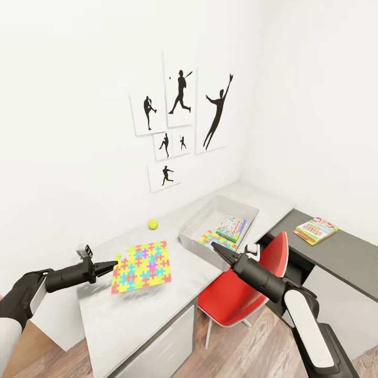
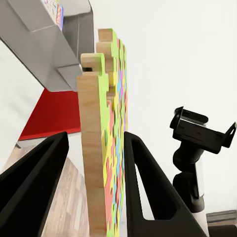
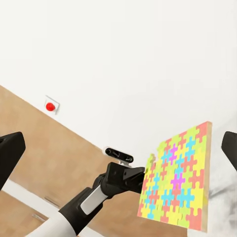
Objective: Put all the toys in the child's room - the three board games (two on the bed and one on the table), the two jigsaw puzzles on the table, and the tennis ball on the table - inside the toy box on the table in the child's room.
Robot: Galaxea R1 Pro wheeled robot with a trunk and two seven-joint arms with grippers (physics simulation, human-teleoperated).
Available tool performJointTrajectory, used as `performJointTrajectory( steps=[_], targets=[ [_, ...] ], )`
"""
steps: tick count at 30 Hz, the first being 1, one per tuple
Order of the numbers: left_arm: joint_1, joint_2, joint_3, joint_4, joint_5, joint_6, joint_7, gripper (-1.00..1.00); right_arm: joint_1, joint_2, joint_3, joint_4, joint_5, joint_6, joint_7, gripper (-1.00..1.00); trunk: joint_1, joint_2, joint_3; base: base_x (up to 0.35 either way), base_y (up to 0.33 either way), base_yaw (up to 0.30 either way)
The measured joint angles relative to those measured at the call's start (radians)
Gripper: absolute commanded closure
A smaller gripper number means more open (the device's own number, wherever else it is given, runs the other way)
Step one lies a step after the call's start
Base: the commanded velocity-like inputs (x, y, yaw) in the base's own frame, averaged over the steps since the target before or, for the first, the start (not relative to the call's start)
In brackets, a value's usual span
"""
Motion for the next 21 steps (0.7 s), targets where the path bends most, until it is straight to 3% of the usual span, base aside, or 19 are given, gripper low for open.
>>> performJointTrajectory(
  steps=[16, 21],
  targets=[
    [0.000, 0.000, 0.000, 0.001, 0.001, -0.005, 0.000, 1.00, 0.000, -0.007, -0.002, 0.000, 0.000, 0.000, -0.001, -1.00, 0.000, 0.000, 0.017, 0.000, 0.000, -0.177],
    [0.000, 0.000, -0.001, 0.001, 0.001, -0.009, 0.000, 1.00, 0.000, -0.012, -0.009, 0.001, -0.001, -0.001, -0.002, -1.00, 0.000, 0.000, 0.023, 0.116, -0.057, -0.191]
  ],
)
